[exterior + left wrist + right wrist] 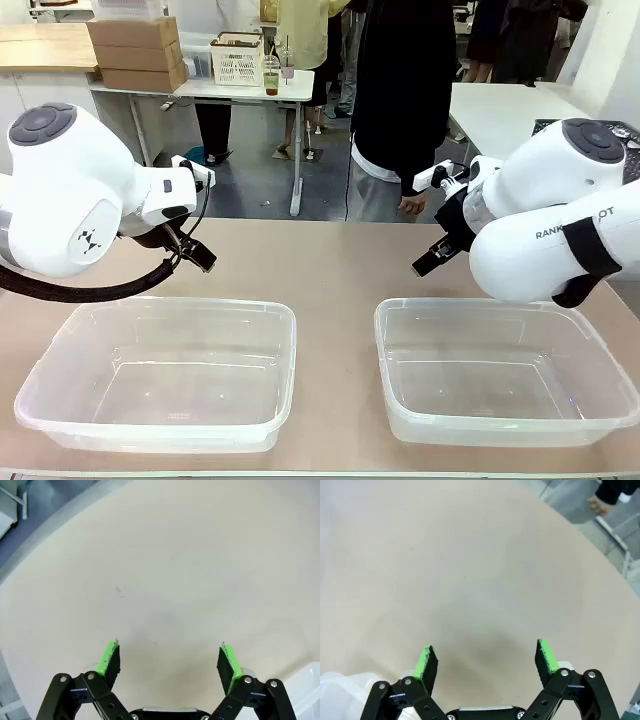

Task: Sort the waste into each basket.
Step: Pick up the Organizing box on the left side of the table and lift it.

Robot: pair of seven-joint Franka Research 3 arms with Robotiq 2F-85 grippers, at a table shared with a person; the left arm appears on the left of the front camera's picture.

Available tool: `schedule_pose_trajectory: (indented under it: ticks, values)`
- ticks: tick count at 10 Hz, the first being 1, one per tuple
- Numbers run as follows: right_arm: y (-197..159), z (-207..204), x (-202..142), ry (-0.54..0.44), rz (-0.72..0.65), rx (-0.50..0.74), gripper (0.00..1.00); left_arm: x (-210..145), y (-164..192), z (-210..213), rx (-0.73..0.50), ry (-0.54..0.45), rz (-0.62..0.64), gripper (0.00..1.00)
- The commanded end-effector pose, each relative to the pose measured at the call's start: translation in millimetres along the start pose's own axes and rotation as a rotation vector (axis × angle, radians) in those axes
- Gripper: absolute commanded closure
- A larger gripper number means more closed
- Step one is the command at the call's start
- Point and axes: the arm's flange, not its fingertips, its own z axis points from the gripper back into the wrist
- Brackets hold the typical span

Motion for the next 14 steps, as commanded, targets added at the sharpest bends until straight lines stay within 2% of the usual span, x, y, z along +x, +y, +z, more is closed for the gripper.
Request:
schedule_pose_trajectory:
  ticks: [1,12,13,14]
  values:
    - [0,0,0,-0.001,0.0,0.0,0.0,0,0,0,0.0,0.0,0.0,0.0]
    - [0,0,0,0.001,0.001,0.0,0.0,0,0,0,0.0,0.0,0.0,0.0]
    - [-1,34,9,-0.003,-0.004,0.065,0.0,0,0,0,0.0,0.0,0.0,0.0]
    - [-2,96,10,-0.018,-0.062,0.059,0.0,0,6,66,-0.075,-0.062,-0.02,0.0]
